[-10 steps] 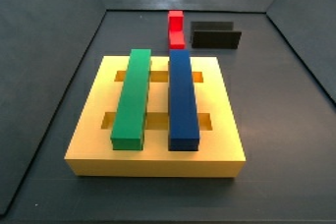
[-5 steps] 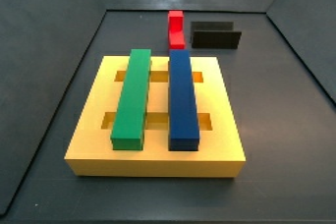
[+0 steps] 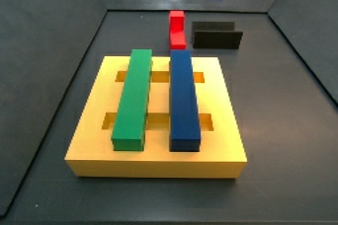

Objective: Pick up the purple object. Move up. Place the purple object on the fixture. Regrasp the purple object. Move to above the board. Insert the purple object.
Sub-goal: Insert the purple object.

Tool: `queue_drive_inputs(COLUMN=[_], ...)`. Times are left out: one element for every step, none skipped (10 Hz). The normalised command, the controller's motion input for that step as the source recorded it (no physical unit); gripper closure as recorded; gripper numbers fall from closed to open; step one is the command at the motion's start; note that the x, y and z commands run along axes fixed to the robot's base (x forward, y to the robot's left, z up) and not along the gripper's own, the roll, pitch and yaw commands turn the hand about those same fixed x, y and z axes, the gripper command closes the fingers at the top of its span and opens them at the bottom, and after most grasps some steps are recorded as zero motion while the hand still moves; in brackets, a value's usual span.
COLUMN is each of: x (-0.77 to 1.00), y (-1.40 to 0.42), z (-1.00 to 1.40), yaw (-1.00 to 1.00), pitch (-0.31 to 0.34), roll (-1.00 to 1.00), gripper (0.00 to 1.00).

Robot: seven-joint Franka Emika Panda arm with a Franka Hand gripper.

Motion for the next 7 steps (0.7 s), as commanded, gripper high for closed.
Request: queue_drive_inputs(x=[-0.04,0.0,0.01,0.0,0.0,0.05,0.0], y=[-0.75,-0.69,-0.37,0.0,0.05,0.1,0.0], z=[-0.9,-0.89,-0.91,-0.93,-0.95,-0.87,-0.77], yaw=[0.06,0.0,0.0,0.01,0.0,0.0,0.0], pitch=[-0.091,-0.17,-0.189,-0.147,-0.137,-0.156,-0.23], roll=[0.05,0.02,0.05,0.07,0.05,0.02,-0.02], gripper=[1.0,1.0,1.0,1.0,1.0,1.0,1.0])
